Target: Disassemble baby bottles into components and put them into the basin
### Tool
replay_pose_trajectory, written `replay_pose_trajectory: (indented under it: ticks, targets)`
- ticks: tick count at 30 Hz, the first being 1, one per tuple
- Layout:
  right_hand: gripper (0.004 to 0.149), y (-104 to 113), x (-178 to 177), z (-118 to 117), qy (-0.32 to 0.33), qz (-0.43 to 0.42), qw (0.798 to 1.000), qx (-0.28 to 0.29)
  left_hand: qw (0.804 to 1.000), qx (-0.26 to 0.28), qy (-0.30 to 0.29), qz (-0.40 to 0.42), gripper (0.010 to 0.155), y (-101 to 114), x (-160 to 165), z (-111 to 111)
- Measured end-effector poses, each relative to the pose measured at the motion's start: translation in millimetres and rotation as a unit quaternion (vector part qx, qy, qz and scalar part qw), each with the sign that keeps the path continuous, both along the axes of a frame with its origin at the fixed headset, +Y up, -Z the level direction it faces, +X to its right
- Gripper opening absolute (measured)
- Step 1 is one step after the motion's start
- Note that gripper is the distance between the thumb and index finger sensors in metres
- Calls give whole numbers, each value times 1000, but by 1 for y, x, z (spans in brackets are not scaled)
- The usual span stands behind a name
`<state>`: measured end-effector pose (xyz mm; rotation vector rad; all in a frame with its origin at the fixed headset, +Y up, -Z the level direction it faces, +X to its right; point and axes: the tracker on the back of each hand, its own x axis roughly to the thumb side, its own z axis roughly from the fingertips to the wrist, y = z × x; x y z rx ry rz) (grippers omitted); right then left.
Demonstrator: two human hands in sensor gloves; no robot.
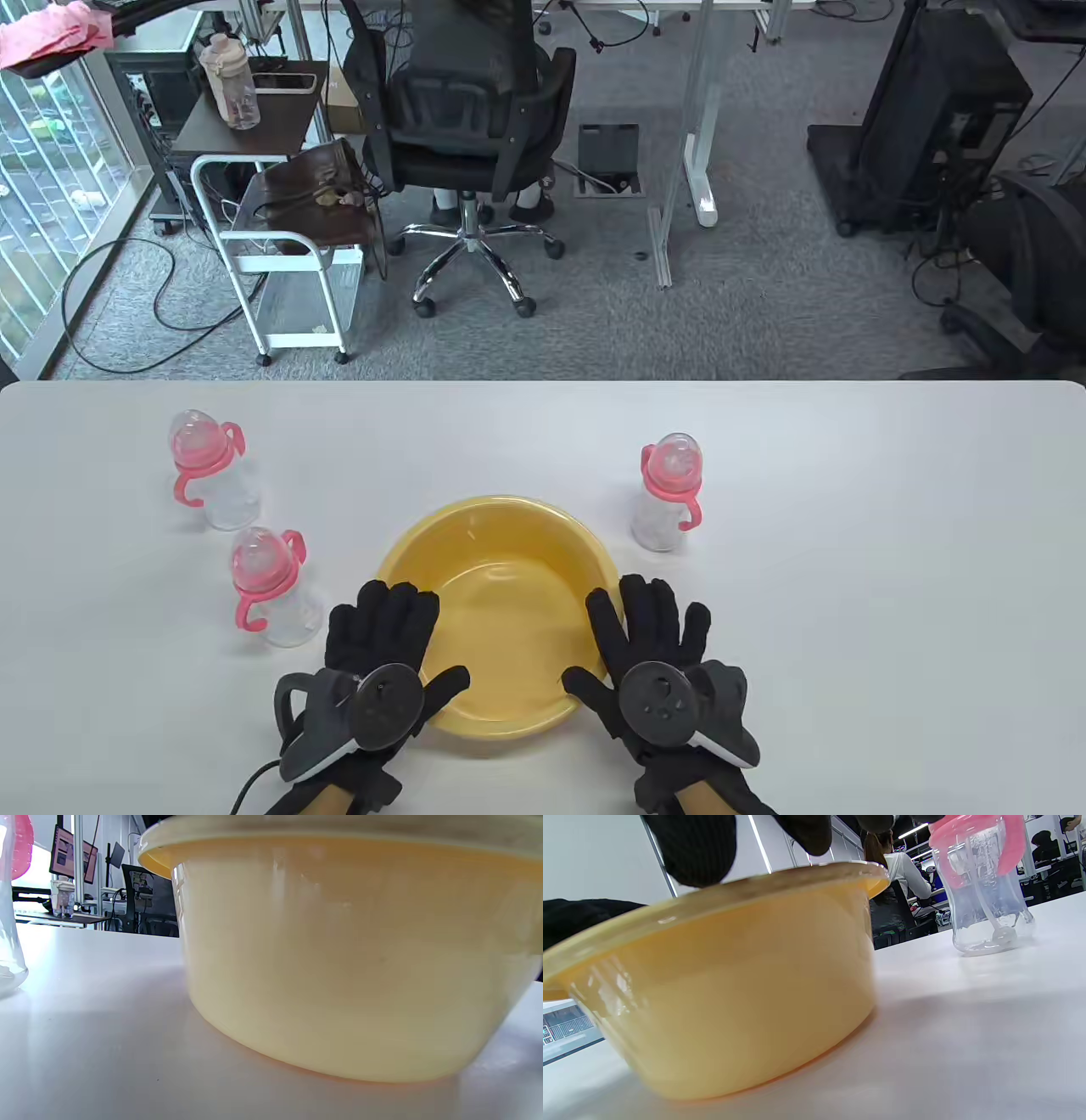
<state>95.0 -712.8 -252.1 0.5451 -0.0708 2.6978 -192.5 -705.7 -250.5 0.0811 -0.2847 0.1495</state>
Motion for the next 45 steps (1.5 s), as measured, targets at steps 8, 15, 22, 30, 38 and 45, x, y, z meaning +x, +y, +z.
replay_pose_trajectory:
  ticks: [8,15,22,30,38,45]
  targets:
    - [78,0,0,0,-6,1,1000,2,1000,21,4,2,86,4,-1,1]
    - [79,6,1,1,-11,-3,1000,20,999,49,19,6,86,8,-6,1]
    - [78,6,3,1,-16,-17,1000,16,991,116,60,4,84,18,-17,4]
    - [78,10,3,2,-12,-26,999,31,951,256,175,14,90,46,-69,14]
    - [80,11,5,2,-22,-40,998,36,923,156,337,101,87,14,-126,3]
    - [81,10,6,2,-19,-45,998,28,925,83,361,87,80,-9,-132,-7]
